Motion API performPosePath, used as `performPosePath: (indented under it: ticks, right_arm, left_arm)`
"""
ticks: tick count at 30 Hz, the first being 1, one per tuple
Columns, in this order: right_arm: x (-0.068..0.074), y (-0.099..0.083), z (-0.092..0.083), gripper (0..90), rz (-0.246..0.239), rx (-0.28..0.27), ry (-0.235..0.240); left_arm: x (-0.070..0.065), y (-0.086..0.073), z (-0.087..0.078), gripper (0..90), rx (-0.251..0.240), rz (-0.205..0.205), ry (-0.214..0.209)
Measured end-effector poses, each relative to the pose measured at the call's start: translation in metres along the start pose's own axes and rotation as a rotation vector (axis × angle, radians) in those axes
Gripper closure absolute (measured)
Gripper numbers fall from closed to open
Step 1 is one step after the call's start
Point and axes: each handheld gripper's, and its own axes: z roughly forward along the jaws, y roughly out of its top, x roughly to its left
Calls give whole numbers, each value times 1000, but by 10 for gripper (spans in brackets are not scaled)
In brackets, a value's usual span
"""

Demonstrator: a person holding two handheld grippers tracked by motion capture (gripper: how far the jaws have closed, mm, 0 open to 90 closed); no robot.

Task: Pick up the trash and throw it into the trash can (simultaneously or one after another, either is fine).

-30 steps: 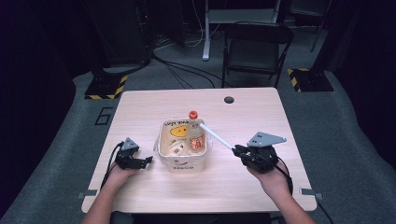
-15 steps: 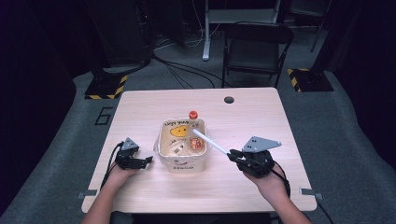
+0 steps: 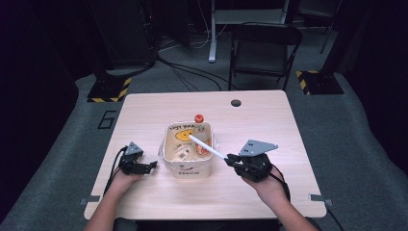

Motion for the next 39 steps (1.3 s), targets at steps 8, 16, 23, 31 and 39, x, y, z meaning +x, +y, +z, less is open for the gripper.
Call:
performPosePath:
  ticks: [8,16,23,31,39]
  right_arm:
    - [5,8,14,792,-26,15,23]
    - [6,16,28,792,-48,27,33]
    - [6,24,37,792,-57,43,32]
    - [6,32,51,792,-59,65,15]
    - [9,38,61,790,-49,92,7]
  left_arm:
    - [0,0,0,155,5,1,-1]
    - [0,0,0,155,5,1,-1]
    - [0,0,0,154,5,1,-1]
    - [0,0,0,154,5,1,-1]
    - [0,0,0,154,5,1,-1]
